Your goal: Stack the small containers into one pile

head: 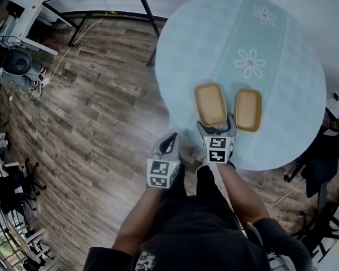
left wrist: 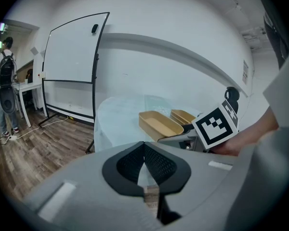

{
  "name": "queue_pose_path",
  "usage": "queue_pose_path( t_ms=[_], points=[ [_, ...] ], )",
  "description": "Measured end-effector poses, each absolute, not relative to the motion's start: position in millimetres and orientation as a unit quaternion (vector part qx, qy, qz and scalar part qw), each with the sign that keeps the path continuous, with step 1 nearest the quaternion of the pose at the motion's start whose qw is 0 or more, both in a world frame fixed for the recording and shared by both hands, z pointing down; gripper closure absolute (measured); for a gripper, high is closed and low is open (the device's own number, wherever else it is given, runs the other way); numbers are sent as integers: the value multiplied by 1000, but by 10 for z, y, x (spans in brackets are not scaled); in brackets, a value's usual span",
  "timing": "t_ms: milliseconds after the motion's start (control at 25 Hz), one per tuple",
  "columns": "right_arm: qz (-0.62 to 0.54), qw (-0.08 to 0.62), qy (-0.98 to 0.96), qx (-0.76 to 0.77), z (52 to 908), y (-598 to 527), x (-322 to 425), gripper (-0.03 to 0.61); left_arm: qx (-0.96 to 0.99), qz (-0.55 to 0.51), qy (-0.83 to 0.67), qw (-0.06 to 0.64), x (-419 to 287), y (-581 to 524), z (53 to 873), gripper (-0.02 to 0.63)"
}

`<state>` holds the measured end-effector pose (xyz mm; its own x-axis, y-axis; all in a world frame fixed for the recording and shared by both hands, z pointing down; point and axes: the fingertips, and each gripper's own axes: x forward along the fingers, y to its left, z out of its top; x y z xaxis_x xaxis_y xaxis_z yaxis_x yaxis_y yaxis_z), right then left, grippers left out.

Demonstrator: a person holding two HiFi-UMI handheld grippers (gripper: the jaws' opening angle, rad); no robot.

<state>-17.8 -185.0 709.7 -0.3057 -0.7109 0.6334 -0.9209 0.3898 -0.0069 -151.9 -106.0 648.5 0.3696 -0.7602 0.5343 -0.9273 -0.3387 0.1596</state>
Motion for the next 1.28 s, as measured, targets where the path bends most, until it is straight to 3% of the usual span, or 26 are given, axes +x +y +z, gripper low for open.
queue_pose_path(
  t_ms=[120, 400, 920, 1280],
  points=[
    [183, 277, -785, 523, 7099, -1826, -162, 100, 798, 189, -528, 221, -1537, -1051, 6466, 620],
    [169, 269, -790, 525, 7033, -1816, -194, 122, 794, 194, -530, 225, -1593, -1026, 6451, 620],
    [137, 219, -809, 528, 6477, -1758, -322, 137, 803, 191, -523, 213, -1578, -1003, 6358, 620],
    [114, 197, -794, 563, 6086, -1734, 2, 137, 827, 191, -492, 195, -1294, -1098, 6196, 620]
  ],
)
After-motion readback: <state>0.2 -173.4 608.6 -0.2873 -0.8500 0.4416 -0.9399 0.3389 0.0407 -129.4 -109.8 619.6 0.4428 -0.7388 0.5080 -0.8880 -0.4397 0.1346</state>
